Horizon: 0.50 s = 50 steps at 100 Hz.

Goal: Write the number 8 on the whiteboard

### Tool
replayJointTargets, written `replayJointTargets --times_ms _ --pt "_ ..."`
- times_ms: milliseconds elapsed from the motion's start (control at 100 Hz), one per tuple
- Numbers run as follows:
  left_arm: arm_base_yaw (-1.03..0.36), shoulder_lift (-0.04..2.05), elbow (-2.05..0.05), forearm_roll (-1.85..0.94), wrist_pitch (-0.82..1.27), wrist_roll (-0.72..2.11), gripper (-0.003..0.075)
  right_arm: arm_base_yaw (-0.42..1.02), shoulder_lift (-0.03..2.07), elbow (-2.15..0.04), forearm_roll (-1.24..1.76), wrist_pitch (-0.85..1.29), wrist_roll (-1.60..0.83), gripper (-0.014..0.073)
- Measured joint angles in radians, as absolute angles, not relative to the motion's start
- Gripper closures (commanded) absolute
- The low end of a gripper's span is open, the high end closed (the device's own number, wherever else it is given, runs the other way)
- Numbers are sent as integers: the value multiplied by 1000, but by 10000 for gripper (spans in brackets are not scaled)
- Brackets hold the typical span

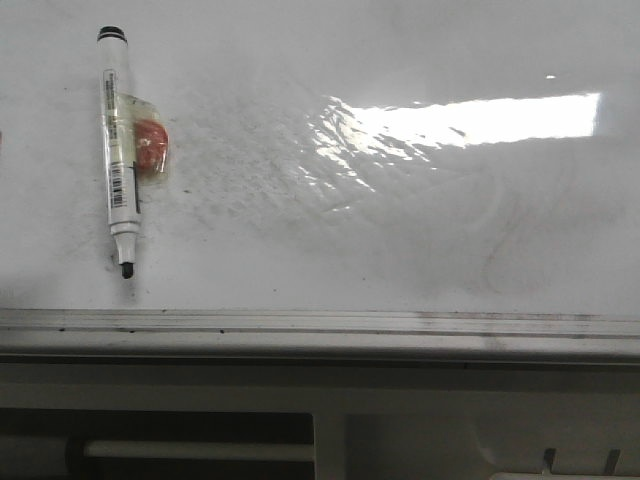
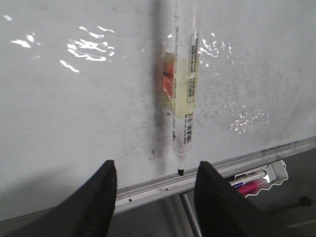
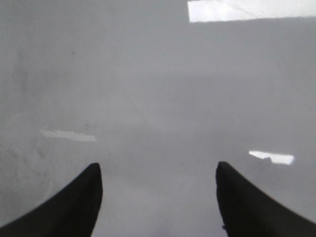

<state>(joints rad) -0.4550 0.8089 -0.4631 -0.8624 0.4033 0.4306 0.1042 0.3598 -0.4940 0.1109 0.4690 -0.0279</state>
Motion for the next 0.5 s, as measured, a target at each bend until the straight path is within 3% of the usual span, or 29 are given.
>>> replayJointTargets --times_ms 430,500 --pt "-661 1032 -507 -960 206 453 410 104 373 -494 123 473 -28 156" --pt "-668 1057 -513 -964 184 453 440 104 373 -494 125 473 -28 156"
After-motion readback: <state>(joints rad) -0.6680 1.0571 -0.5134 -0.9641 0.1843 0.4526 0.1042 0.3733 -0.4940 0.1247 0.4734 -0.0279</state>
